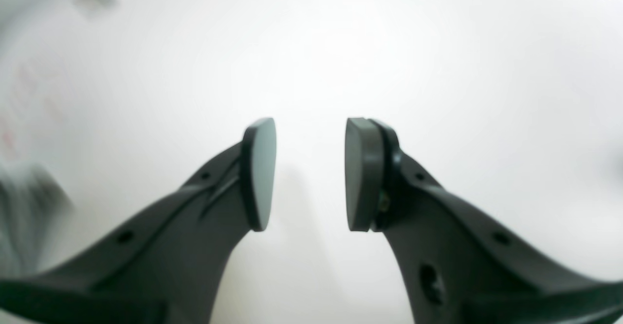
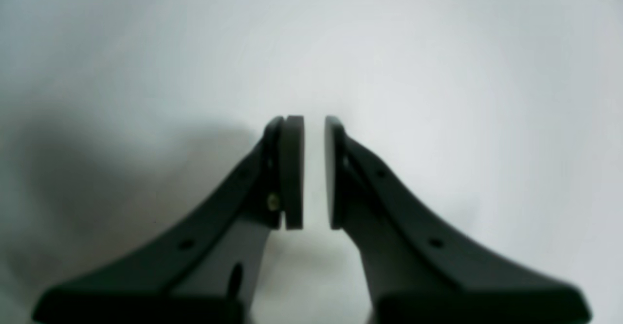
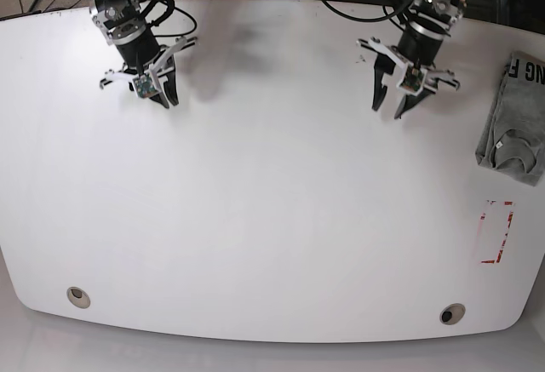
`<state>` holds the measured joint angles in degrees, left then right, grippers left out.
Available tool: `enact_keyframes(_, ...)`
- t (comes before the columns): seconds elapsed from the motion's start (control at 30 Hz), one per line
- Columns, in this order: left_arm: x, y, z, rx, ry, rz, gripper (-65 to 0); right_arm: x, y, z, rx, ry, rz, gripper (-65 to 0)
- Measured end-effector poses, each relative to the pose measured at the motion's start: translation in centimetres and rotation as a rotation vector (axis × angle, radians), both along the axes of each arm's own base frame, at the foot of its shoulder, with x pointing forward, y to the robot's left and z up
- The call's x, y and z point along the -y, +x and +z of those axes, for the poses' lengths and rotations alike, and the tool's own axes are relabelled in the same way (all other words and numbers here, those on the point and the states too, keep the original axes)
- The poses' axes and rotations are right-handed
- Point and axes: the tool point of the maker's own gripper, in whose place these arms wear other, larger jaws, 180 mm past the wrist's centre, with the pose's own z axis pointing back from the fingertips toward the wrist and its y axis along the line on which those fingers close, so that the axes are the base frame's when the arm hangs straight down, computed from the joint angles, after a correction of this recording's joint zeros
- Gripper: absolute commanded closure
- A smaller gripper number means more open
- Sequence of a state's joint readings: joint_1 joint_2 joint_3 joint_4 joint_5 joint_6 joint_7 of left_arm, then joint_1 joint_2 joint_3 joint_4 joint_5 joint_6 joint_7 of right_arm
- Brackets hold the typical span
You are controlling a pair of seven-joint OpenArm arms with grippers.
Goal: Layout the t-shirt on the table in an organized manner, then fold the t-shirt properly
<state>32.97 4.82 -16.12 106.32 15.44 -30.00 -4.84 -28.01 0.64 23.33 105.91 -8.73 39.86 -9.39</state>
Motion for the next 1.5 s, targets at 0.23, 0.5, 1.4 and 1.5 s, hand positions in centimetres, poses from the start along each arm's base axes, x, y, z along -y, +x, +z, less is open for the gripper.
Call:
enact_keyframes(0.23, 0.7, -7.5, -2.9, -0.184, -0.015, -0.002, -21.7, -0.7, -6.6, -1.4, -0.127, 0.060, -0.005, -6.5)
enact_keyframes(0.5, 0.5, -16.0, -4.6, -0.398, -0.006, -0.002, -21.7, -1.4, -14.8, -1.2, -0.287, 0.118, -0.026, -6.5)
enact_keyframes(1.4, -6.5, -30.0, -15.0, -0.858, 0.055, 0.002, -21.7, 2.0, -30.6, -8.4, -0.755, 0.146, -0.116, -6.5)
enact_keyframes(1.5, -6.2, -28.5, -16.7, -0.845, 0.024, 0.022, -21.7, 1.6, -30.0, -10.0, -0.761, 0.177, -0.103, -6.5)
